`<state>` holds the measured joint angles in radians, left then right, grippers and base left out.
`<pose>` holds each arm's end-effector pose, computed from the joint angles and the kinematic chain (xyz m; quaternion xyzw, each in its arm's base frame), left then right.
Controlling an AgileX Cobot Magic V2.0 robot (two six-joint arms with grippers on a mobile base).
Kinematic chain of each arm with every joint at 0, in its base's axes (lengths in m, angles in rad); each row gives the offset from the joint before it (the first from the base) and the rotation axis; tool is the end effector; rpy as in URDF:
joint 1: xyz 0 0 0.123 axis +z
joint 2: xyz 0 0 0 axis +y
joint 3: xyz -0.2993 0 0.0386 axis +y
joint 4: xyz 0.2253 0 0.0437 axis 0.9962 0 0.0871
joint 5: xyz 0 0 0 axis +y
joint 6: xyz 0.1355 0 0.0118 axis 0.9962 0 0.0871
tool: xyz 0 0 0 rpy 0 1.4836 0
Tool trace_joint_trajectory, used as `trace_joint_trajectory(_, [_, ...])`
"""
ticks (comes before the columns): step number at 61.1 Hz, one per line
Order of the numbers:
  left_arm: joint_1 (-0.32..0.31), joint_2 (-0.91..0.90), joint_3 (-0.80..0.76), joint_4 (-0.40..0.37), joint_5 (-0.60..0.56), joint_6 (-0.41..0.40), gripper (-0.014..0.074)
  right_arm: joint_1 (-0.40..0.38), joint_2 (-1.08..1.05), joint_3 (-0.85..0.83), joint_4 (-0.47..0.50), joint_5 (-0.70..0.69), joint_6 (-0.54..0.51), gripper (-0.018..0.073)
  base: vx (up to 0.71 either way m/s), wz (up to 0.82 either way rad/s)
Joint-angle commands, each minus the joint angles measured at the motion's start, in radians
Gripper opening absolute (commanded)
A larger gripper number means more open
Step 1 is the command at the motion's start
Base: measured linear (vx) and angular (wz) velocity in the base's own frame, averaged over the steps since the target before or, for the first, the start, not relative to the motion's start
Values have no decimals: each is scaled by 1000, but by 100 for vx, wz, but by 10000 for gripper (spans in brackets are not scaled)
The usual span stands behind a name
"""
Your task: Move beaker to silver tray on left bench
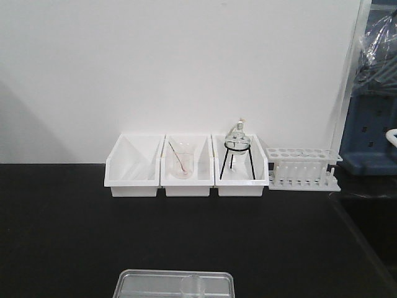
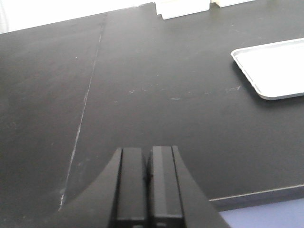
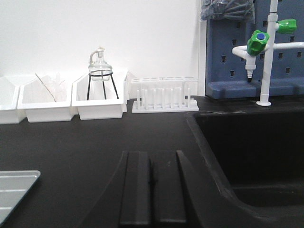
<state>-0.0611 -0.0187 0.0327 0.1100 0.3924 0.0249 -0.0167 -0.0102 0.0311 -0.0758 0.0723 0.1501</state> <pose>0.0553 0.0023 0.1541 0.0636 0.8073 0.0362 0.5856 0.0625 -0.0018 0.1967 0.0343 0.7083 0.0184 0.7048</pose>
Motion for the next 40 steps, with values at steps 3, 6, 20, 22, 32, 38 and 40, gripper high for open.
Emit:
trace_joint_trajectory(3, [-4,-8,20,-3,-83,-2,1,-5,-13,5,-19,-63,-14,-11,0,0])
trace_joint_trajectory(6, [-4,-8,20,-3,-83,-2,1,-5,-13,5,-19,-63,-14,-11,0,0])
trace_joint_trajectory(20, [-4,-8,20,-3,-83,-2,1,-5,-13,5,-19,-63,-15,-11,0,0])
trace_joint_trajectory(22, [-4,-8,20,-3,-83,-2,1,-5,-13,5,-19,-63,-15,-11,0,0])
trace_joint_trajectory(32, [-4,-8,20,-3,-83,-2,1,-5,-13,5,-19,-63,-15,-11,0,0])
trace_joint_trajectory(38, [-4,-8,20,-3,-83,-2,1,-5,-13,5,-19,-63,-15,-11,0,0])
trace_joint_trajectory(40, [-4,-8,20,-3,-83,-2,1,-5,-13,5,-19,-63,-15,-11,0,0])
